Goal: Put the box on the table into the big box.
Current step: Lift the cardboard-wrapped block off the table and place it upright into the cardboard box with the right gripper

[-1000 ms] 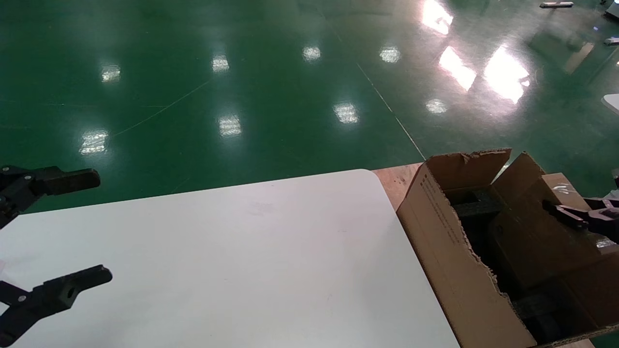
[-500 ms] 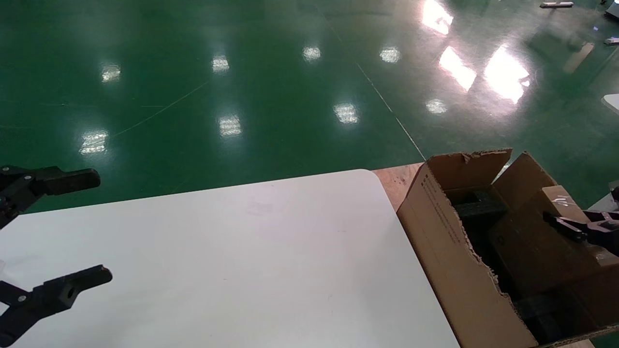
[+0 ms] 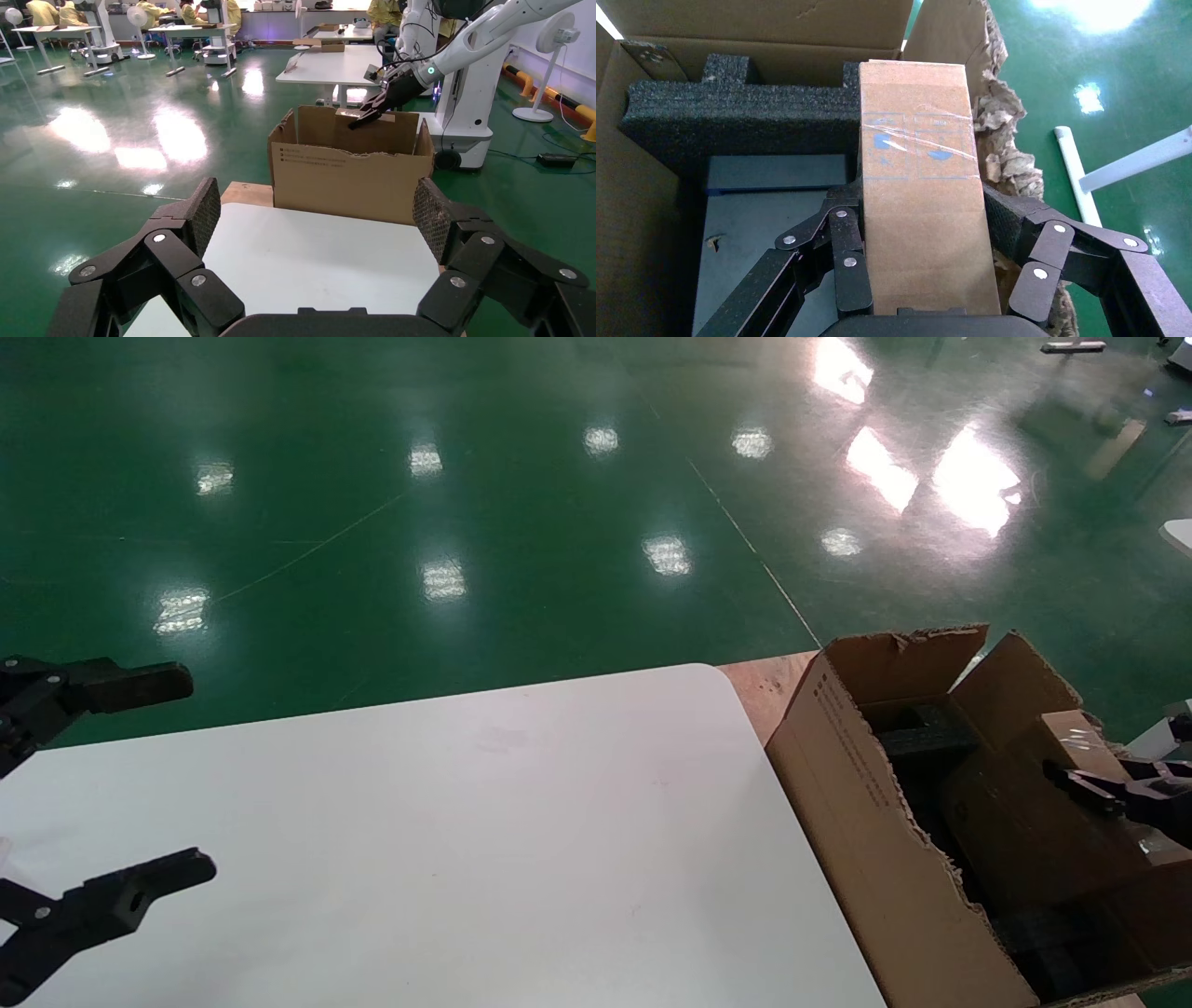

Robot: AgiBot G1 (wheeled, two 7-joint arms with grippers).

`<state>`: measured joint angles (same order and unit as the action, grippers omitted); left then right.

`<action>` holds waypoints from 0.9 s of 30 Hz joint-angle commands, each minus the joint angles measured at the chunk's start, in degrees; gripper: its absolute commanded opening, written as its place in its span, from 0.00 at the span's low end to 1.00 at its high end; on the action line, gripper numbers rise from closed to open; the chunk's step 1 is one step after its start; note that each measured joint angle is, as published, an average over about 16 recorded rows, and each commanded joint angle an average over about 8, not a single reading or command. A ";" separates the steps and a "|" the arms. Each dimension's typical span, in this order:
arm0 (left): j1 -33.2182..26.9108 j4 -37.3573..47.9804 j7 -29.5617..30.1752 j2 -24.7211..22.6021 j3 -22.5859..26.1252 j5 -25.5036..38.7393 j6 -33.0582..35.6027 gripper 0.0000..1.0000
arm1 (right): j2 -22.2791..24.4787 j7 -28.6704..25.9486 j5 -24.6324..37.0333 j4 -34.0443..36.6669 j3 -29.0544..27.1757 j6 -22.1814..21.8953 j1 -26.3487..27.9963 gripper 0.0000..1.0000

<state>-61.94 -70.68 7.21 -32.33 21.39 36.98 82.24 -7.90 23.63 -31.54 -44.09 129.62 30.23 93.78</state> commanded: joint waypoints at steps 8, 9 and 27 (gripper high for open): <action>0.00 0.00 0.00 0.00 0.00 0.00 0.00 1.00 | -1.93 2.08 -5.22 2.94 -0.06 2.01 -4.77 0.00; 0.00 0.00 0.00 0.00 0.00 0.00 0.00 1.00 | -2.13 2.26 -5.71 3.30 -0.08 2.25 -5.26 0.00; 0.00 0.00 0.00 0.00 0.00 0.00 0.00 1.00 | -4.87 3.92 -9.42 8.63 -0.22 5.81 -10.01 0.76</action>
<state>-61.94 -70.67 7.21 -32.33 21.39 36.98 82.24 -12.69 27.41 -40.99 -35.65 129.36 35.90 83.88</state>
